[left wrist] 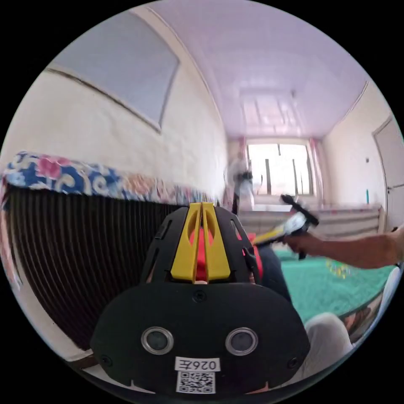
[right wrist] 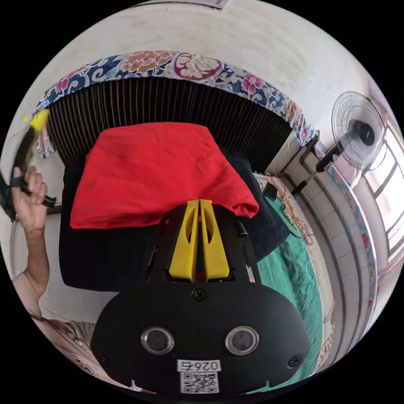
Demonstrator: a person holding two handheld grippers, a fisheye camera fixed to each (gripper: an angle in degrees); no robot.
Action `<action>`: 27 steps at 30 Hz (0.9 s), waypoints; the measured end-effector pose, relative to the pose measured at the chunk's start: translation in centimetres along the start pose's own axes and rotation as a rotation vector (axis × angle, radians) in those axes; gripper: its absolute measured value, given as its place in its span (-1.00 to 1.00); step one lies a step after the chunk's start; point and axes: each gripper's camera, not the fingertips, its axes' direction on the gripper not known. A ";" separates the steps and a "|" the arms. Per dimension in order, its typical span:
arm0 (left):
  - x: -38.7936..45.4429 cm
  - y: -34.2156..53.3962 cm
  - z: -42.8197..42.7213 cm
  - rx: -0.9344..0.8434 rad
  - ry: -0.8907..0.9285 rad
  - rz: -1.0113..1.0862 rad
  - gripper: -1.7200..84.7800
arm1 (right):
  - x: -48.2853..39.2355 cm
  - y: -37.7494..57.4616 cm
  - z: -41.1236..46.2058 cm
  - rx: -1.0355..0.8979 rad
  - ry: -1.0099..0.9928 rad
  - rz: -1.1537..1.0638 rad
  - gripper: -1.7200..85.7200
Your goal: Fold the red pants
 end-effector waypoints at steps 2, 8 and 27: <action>0.4 -0.2 8.9 -0.447 0.069 0.071 -0.98 | 1.0 2.3 -2.1 -0.037 0.006 0.048 -0.99; 6.0 -4.1 6.2 -0.372 -0.081 0.213 -0.98 | 2.3 18.1 -18.3 0.287 0.131 0.134 -0.98; 51.1 -18.4 16.7 0.117 1.220 0.377 -0.96 | -18.2 78.5 -45.2 0.291 1.022 0.481 -0.98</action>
